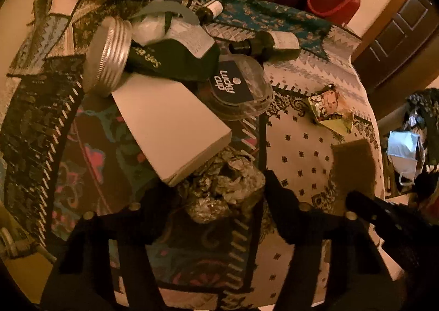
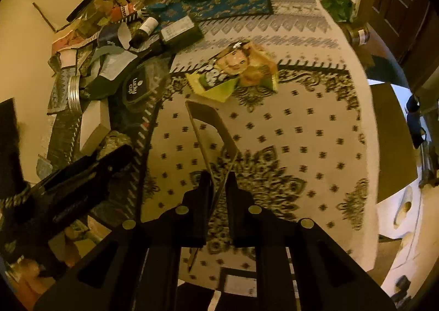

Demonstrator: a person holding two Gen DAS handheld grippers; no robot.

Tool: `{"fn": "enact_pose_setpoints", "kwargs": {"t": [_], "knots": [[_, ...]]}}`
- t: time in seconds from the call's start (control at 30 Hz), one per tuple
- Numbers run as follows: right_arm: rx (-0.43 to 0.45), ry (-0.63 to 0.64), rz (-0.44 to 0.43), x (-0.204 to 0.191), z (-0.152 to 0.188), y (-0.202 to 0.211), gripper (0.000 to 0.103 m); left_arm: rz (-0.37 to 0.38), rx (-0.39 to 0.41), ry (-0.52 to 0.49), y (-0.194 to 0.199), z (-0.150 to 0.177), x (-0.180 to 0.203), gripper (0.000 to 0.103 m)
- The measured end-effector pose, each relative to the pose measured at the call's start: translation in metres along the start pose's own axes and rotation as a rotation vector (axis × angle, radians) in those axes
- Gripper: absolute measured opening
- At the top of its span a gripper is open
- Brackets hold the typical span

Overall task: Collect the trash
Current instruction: 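Grasp the crumpled foil ball with the left tool while the right tool grasps the tan card, then carry the foil ball in the left tool while the right tool carries the card to the white bucket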

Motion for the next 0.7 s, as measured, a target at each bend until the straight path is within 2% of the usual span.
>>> {"fn": "enact_pose_setpoints", "kwargs": {"t": [0.13, 0.23, 0.43, 0.7], "knots": [[0.014, -0.002, -0.002, 0.003, -0.003, 0.004, 0.010, 0.021, 0.011, -0.009, 0.005, 0.000, 0.006, 0.057], [0.027, -0.007, -0.005, 0.001, -0.005, 0.007, 0.010, 0.081, -0.002, -0.018, 0.012, 0.005, 0.015, 0.056], [0.079, -0.002, -0.003, -0.010, -0.008, 0.025, 0.010, 0.125, 0.020, -0.075, 0.043, 0.016, 0.025, 0.056], [0.206, 0.017, 0.015, -0.045, -0.005, 0.072, 0.010, 0.129, 0.170, -0.146, 0.126, 0.017, 0.009, 0.056]]}}
Point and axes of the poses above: each gripper's, at about its wrist camera, not at the fingertips, and y roughly against the way its jaws point, x to its right, z to its underside, the point moved 9 cm from there along -y, roughly the way its jaws point, and after that the axes turned 2 degrees about -z, right-handed, at the moved point
